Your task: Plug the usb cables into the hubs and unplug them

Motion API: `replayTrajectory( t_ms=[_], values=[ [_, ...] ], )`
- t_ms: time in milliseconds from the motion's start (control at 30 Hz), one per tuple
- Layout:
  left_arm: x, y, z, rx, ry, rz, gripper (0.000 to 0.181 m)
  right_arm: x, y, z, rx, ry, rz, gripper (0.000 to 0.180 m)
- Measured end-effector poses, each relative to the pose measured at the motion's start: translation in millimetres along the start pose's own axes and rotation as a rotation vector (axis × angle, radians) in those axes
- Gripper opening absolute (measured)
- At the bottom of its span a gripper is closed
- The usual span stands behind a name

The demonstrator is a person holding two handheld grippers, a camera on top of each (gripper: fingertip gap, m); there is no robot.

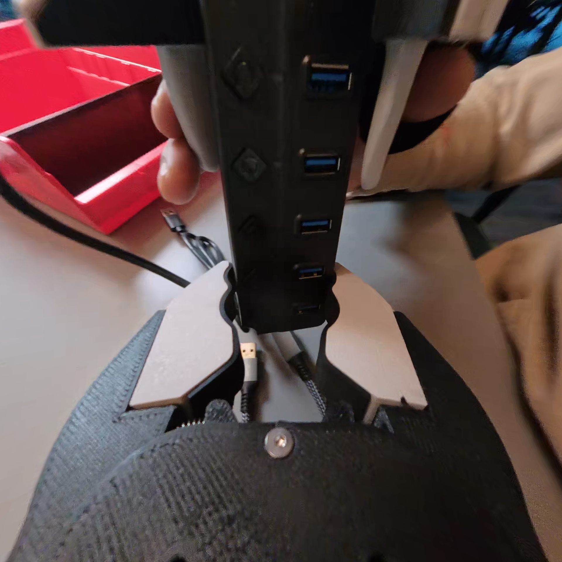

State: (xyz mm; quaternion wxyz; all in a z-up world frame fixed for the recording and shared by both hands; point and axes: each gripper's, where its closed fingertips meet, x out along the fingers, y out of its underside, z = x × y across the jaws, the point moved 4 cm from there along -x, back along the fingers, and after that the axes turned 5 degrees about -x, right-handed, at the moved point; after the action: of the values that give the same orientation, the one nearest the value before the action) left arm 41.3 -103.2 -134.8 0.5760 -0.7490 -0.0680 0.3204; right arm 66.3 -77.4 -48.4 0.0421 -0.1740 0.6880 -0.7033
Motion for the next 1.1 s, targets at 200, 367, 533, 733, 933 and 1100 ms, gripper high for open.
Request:
replayTrajectory(
  t_ms=[200,367,533,733,933,1100],
  values=[
    [-22,5,1,-0.069,0.135,0.035,0.057,-4,20,5,0.0,-0.144,0.167,0.069],
    [-24,7,1,-0.092,0.157,0.04,0.057,-2,31,7,0.005,-0.159,0.213,0.07],
    [-24,6,-1,-0.142,0.206,0.023,0.057,0,37,8,-0.004,-0.141,0.211,0.064],
    [-26,-4,-1,-0.243,0.171,-0.057,0.057,-2,28,-1,0.087,-0.095,0.153,0.065],
    [-18,-3,2,-0.345,0.153,-0.08,0.057,-6,32,-12,0.157,-0.055,0.135,0.067],
    [-28,-10,6,-0.247,0.117,-0.136,0.072,-10,16,-11,0.108,-0.063,0.095,0.066]
  ],
)
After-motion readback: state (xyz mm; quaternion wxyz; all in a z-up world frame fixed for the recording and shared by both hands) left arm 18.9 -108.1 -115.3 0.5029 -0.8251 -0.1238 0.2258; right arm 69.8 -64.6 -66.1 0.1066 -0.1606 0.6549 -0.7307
